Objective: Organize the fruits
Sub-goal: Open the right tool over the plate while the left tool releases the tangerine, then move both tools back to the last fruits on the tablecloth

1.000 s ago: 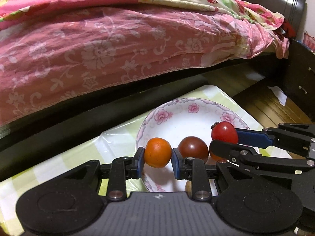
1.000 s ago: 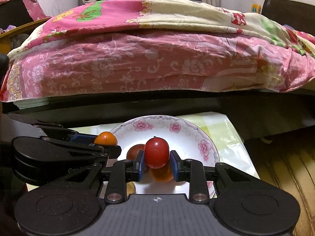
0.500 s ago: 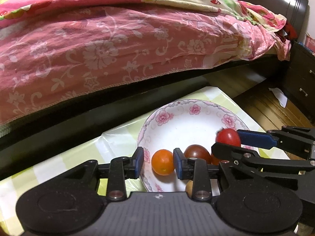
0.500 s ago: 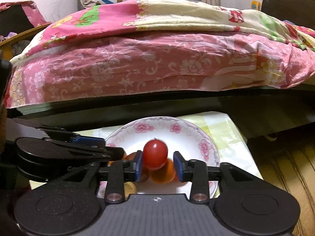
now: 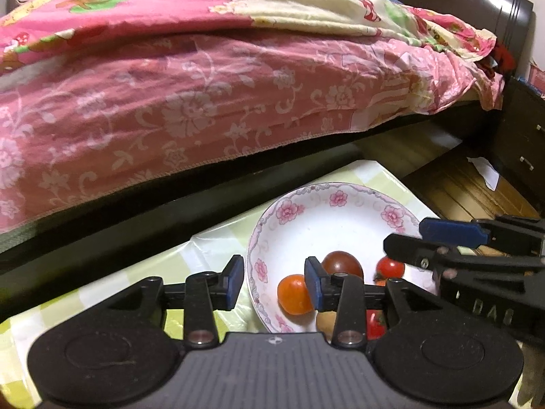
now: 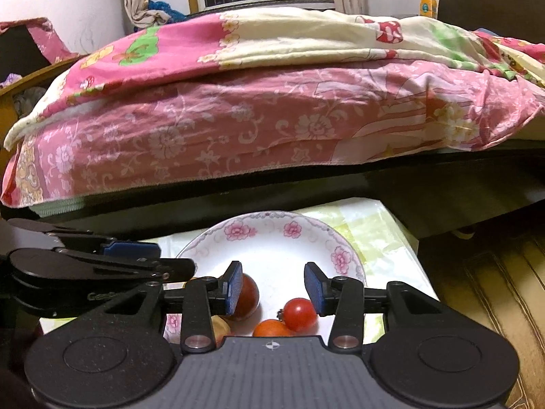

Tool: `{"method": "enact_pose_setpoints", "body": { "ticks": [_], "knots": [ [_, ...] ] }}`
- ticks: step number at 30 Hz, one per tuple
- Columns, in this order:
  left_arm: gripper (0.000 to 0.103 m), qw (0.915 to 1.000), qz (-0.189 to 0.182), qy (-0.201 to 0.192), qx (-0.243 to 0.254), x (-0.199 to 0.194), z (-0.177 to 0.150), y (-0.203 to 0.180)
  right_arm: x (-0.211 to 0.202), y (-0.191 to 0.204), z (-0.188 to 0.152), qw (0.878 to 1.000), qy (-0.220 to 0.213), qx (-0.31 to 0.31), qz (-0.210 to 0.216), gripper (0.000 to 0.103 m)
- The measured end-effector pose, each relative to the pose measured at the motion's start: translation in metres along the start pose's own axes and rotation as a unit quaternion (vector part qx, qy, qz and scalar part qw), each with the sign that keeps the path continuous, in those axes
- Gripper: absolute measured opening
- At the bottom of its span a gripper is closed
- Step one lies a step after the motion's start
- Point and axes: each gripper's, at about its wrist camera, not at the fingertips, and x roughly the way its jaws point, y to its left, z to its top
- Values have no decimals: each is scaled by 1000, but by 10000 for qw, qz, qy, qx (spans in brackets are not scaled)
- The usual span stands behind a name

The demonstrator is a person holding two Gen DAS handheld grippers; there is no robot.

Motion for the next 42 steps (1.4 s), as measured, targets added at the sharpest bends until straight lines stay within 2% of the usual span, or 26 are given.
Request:
{"method": "enact_pose_setpoints", "body": {
  "ticks": [10, 17, 24, 32, 42],
  "knots": [
    [47, 10000, 4, 69, 41, -33, -18, -5, -28, -1, -5, 9999, -46, 103, -17, 39],
    [47, 9999, -64, 127, 14, -62, -37, -8, -51, 4, -29, 9996, 263, 86, -92, 39],
    [52, 9991, -94, 407, 118, -71, -65, -14, -66, 20, -59, 9973, 728, 102, 23, 39],
    [53, 9973, 24, 520, 525, -62, -78, -22, -47, 30, -72, 9955, 936, -97, 66, 39],
    [53, 9950, -81, 785, 608, -48, -83, -19, -12, 35, -75, 9921, 1169, -388, 239, 38]
  ]
}}
